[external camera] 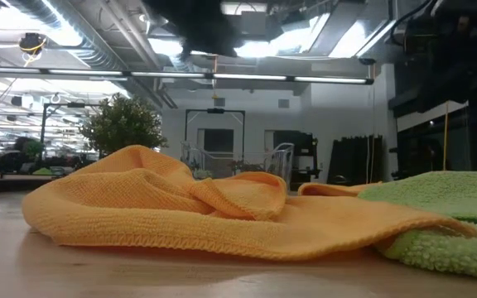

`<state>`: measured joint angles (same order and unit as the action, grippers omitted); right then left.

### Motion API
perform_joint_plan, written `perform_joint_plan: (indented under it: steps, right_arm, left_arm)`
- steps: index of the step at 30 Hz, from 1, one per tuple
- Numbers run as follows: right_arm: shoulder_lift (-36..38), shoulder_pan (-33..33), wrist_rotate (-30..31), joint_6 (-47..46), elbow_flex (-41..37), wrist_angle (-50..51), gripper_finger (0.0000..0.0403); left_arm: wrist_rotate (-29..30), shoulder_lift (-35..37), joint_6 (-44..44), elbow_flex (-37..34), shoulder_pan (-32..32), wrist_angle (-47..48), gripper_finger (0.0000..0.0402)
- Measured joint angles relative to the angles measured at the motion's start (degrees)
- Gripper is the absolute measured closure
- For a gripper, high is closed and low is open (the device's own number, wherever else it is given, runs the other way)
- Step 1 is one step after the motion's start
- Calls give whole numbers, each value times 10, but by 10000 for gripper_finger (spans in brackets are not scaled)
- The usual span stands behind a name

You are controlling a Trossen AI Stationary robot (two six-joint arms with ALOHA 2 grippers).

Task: Fold microfiber towels
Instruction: Fold the top orange microfiber cloth

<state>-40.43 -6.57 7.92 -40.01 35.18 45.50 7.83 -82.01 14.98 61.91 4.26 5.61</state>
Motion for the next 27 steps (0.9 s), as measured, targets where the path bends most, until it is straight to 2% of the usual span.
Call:
perform_joint_plan:
  steps: [2, 5, 7, 11, 16, 19, 23, 27]
  right_arm:
    - [-2, 0, 0, -1, 0, -3, 274]
    - [-7, 0, 0, 0, 0, -9, 273]
    - [-12, 0, -6, -3, 0, -11, 266]
    - [-26, 0, -15, -17, 0, -12, 226]
    - [-49, 1, 9, 4, 0, -16, 152]
    - [-61, 1, 30, 21, 0, -16, 123]
    - [-74, 1, 30, 44, 0, -16, 112]
    - [-94, 1, 30, 62, 0, -21, 112]
  left_arm:
    - [-22, -38, -33, -3, 14, -67, 303]
    - [-63, -98, -76, 41, 19, -96, 303]
    - [-91, -133, -88, 91, 19, -73, 302]
    - [-134, -211, -114, 208, 16, 45, 282]
    - [-134, -290, -172, 320, 13, 184, 231]
    - [-127, -322, -199, 340, 10, 198, 208]
    - [-104, -335, -215, 346, 4, 185, 200]
    - [-56, -349, -211, 345, -2, 189, 203]
